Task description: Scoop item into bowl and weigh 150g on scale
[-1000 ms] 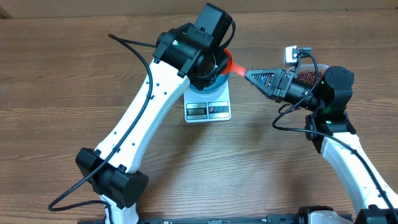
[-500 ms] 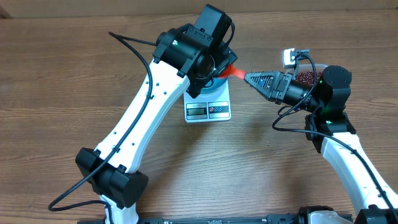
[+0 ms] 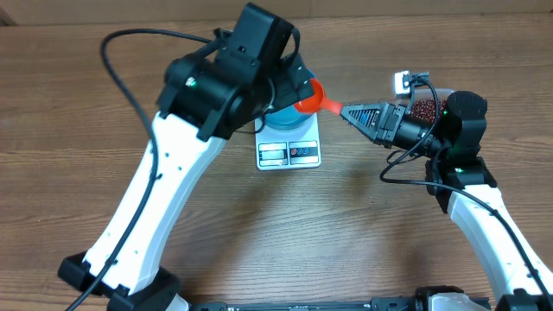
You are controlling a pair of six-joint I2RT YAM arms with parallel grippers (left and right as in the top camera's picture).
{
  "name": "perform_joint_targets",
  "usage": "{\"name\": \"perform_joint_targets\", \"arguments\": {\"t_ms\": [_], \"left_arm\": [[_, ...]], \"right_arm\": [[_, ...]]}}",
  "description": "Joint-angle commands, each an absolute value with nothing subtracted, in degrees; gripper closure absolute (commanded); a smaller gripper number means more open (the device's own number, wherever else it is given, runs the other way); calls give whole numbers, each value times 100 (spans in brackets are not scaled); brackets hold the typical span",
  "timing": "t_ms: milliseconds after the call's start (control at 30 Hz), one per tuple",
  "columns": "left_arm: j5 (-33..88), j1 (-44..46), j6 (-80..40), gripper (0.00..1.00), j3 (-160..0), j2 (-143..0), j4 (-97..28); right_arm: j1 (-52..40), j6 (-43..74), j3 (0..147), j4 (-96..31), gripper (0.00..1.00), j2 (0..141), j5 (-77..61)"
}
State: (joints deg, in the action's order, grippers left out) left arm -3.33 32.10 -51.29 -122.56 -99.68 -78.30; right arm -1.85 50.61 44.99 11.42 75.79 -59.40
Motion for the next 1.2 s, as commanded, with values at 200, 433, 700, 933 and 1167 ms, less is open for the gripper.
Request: {"name": "perform_joint_targets", "arguments": {"t_ms": [200, 433, 700, 933, 1167], "left_arm": [[-1151, 3177, -4685, 0, -12352, -9911, -8254], [-1260, 3179, -4670, 0, -12348, -9933, -8276], [-1264, 3190, -4635, 35, -12335, -10031, -8374], [-1269, 3253, -3953, 96, -12269, -10473, -8318], [-1815, 3645, -2838, 95, -12261, -11104, -7854]], "right_arm": [[-84, 3057, 5863, -2425, 96, 7083, -3977], [-128, 2543, 7146, -5170, 96, 6827, -1144], [-128, 3148, 7264, -5977, 96, 6346, 661], [-128, 3153, 7264, -5999, 96, 6318, 812], [-126, 3153, 7264, -6020, 96, 6318, 812]]}}
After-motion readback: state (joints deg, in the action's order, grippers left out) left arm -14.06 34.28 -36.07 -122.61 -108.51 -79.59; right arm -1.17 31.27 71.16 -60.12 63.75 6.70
